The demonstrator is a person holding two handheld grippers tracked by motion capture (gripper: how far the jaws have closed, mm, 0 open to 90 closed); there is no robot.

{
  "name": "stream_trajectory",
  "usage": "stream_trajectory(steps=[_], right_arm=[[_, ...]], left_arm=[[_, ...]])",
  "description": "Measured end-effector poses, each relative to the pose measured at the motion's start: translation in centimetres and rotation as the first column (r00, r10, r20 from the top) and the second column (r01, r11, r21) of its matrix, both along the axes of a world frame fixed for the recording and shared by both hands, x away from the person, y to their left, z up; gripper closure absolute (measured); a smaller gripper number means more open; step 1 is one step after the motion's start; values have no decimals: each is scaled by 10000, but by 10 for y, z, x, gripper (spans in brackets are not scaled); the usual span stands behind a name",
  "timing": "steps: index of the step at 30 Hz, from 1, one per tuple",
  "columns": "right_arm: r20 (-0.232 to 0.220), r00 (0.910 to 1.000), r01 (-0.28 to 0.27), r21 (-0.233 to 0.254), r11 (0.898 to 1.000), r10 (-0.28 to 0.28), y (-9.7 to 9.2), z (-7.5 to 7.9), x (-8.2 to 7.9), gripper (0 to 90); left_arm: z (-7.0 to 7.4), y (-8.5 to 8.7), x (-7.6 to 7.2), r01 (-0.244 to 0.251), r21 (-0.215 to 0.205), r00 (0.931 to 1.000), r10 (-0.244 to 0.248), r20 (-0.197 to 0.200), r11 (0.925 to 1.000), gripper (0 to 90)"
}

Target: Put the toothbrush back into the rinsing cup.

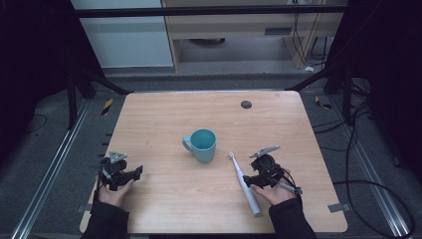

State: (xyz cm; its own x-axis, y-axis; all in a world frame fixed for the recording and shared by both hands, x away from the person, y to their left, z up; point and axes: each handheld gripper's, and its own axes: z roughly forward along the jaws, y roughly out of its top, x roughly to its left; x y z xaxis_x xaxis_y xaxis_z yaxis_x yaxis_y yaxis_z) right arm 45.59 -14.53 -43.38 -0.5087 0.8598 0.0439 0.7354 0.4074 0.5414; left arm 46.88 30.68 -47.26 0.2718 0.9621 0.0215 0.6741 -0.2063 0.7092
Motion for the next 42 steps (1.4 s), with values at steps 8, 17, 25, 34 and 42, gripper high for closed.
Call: stream_trajectory(steps=[8,17,25,34,42], right_arm=[[-655,9976,-262,-328,9991,240,12,-6,4,402],[-1405,9899,-251,-584,9980,167,15,-14,9,450],[-1934,9809,-363,-814,9960,200,18,-20,12,481],[-2393,9706,-518,-961,9940,274,25,-28,15,546],[-2694,9628,-528,-1032,9933,232,27,-33,16,606]], left_arm=[[0,0,0,19,20,10000,-19,-27,10000,340],[-1,0,1,40,28,10000,-40,-57,10000,340],[-1,0,1,60,31,9999,-60,-93,10000,340],[-2,0,1,55,35,9999,-55,-128,10000,340],[-2,0,2,50,36,9999,-49,-139,10000,340]])
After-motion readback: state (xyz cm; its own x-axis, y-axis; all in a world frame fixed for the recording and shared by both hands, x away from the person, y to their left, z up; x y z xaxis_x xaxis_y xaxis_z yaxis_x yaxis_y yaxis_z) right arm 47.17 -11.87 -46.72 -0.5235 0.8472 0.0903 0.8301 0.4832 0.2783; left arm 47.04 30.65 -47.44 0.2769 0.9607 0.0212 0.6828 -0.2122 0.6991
